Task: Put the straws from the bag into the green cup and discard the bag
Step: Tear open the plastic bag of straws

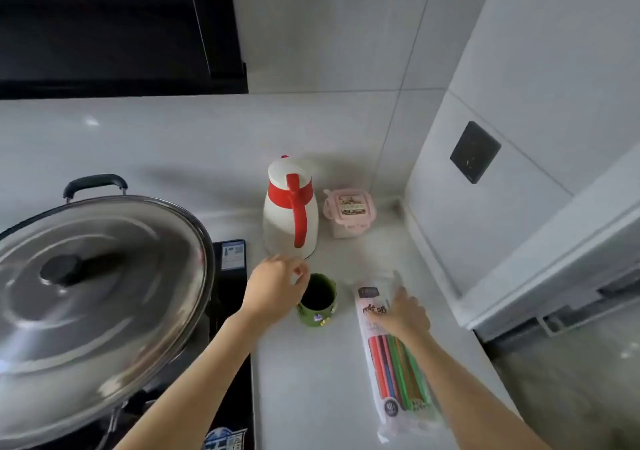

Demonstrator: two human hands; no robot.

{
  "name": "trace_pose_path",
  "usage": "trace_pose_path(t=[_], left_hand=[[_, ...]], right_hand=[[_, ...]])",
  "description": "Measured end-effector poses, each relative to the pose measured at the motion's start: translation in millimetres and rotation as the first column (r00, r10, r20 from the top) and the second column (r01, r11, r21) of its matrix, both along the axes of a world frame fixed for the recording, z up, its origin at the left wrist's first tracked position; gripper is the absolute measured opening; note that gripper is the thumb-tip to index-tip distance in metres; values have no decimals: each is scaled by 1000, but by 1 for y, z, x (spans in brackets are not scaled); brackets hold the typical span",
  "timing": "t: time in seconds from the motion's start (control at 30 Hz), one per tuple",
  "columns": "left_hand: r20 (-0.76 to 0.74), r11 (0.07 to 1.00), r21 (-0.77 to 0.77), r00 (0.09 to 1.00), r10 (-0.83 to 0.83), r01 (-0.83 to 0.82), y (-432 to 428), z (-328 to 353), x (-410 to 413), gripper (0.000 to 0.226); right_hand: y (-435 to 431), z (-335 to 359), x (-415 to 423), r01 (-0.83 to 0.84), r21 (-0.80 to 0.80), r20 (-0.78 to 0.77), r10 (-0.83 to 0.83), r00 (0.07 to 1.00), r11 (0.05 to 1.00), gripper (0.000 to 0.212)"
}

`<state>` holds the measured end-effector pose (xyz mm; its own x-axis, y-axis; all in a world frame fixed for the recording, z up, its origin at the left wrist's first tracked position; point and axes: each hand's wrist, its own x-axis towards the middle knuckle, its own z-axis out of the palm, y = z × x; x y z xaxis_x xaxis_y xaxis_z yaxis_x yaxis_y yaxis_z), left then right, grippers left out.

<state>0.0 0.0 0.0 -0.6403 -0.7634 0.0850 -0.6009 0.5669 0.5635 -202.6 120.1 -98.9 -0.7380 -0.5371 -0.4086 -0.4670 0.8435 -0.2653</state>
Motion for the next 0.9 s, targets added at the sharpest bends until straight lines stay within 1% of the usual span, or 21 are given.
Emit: trace_pose_path(t=[0.03, 0.07, 0.13, 0.23, 0.27, 0.3, 0.4, 0.43, 0.47, 0.53, 0.57, 0.67, 0.7, 0.73, 0.77, 0.83, 0.9], left_hand=[[0, 999, 33, 1000, 3, -3, -2, -6, -3, 15], [-15, 999, 40, 1000, 13, -13, -3, -10, -5, 16], [23, 998, 71, 1000, 1, -3, 1, -14, -9, 16], [60, 993, 116, 998, -27, 20, 6, -24, -14, 17], [67, 992, 129, 997, -27, 18, 7, -24, -16, 18], [75, 989, 148, 997, -23, 12, 8, -25, -19, 19], [85, 977, 211, 996, 1, -19, 15, -25, -31, 21], [84, 972, 232, 996, 9, -28, 19, -25, -36, 22], [81, 965, 258, 997, 18, -38, 23, -25, -40, 21], [61, 945, 314, 995, 75, -91, 30, -23, -50, 23], [41, 932, 340, 992, 119, -125, 33, -21, -55, 25], [-35, 875, 444, 971, 235, -196, 42, -5, -68, 33], [-83, 842, 509, 963, 255, -179, 46, 4, -71, 35], [-134, 789, 598, 953, 271, -140, 51, 13, -75, 38], [-180, 721, 687, 940, 292, -93, 56, 22, -78, 42], [-199, 591, 805, 914, 353, -53, 61, 36, -82, 47], [-158, 542, 836, 907, 390, -87, 59, 43, -84, 44]], right_hand=[[2, -6, -2, 55, 49, 51, -58, 997, 997, 98], [2, -9, -4, 95, 60, 100, -101, 990, 994, 97], [6, -22, -8, 113, 49, 168, -119, 979, 992, 91], [3, -33, -13, 97, 48, 181, -104, 978, 994, 95], [0, -34, -15, 121, 37, 194, -126, 973, 992, 92], [-1, -37, -17, 145, 24, 220, -147, 964, 989, 84], [0, -37, -17, 182, -75, 286, -153, 946, 980, 46], [2, -31, -16, 193, -130, 287, -150, 946, 972, 38], [4, -23, -15, 206, -203, 279, -145, 949, 957, 35], [9, -4, -10, 228, -363, 236, -147, 961, 904, 42], [13, 7, -6, 226, -438, 188, -157, 969, 870, 46], [25, 36, 13, 166, -656, -15, -233, 972, 736, 56], [28, 42, 20, 137, -711, -57, -251, 966, 690, 60], [30, 46, 27, 114, -753, -68, -250, 966, 648, 62], [33, 47, 33, 107, -775, -49, -227, 973, 623, 63], [38, 46, 42, 114, -775, 39, -133, 990, 622, 62], [46, 44, 46, 91, -746, 106, -18, 994, 659, 59]])
